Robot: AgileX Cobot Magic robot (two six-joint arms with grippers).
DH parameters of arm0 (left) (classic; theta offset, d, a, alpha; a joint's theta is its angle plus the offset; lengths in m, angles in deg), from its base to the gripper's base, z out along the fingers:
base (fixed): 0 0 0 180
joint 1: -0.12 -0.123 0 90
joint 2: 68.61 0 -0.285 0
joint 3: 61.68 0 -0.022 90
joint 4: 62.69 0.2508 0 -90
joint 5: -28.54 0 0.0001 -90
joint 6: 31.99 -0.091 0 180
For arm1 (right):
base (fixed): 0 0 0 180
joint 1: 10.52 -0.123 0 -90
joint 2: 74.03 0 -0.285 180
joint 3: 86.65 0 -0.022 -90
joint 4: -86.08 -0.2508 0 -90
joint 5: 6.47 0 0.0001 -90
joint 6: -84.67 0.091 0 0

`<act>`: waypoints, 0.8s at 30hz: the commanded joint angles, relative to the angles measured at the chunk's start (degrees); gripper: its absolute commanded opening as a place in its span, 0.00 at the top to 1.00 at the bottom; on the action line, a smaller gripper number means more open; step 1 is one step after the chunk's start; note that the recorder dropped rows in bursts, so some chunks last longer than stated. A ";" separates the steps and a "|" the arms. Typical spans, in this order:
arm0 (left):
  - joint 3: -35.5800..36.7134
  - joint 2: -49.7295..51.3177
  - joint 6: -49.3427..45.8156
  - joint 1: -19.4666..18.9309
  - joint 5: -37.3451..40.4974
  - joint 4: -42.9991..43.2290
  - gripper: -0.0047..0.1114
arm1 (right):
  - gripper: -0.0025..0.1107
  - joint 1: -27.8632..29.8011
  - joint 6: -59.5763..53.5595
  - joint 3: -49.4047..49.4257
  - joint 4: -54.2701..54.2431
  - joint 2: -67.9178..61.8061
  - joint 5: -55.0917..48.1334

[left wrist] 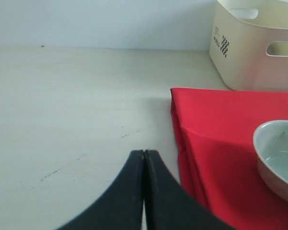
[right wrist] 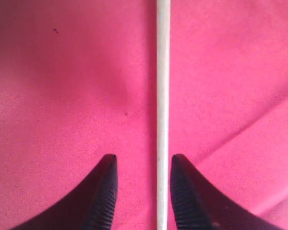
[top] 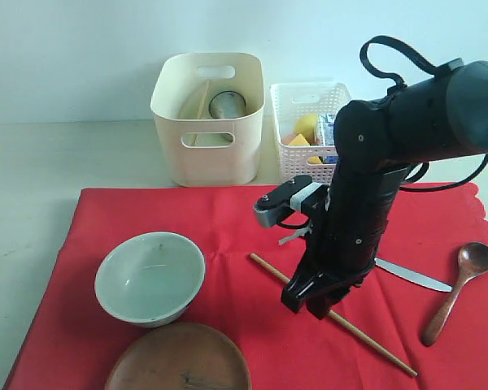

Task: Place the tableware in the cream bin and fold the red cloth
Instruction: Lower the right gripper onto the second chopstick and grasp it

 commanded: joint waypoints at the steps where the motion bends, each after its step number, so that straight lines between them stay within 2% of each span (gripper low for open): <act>1: 0.16 -0.35 0.06 0.29 -0.73 0.03 0.96 | 0.66 -0.04 0.05 0.19 1.06 -1.59 1.64; 11: 0.16 -0.35 0.06 0.29 -0.73 0.03 0.96 | 0.68 -0.04 0.48 0.19 1.50 -4.92 2.79; 15: 0.16 -0.35 0.06 0.29 -0.73 0.03 0.96 | 0.80 -0.04 0.48 0.19 1.50 -5.36 2.14; 19: 0.16 -0.35 0.06 0.29 -0.73 0.03 0.96 | 0.98 -0.04 0.59 -0.15 2.55 -4.26 0.16; 24: 0.16 -0.35 0.06 0.29 -0.73 0.03 0.96 | 0.98 -0.04 1.63 -1.51 3.24 -1.95 -1.87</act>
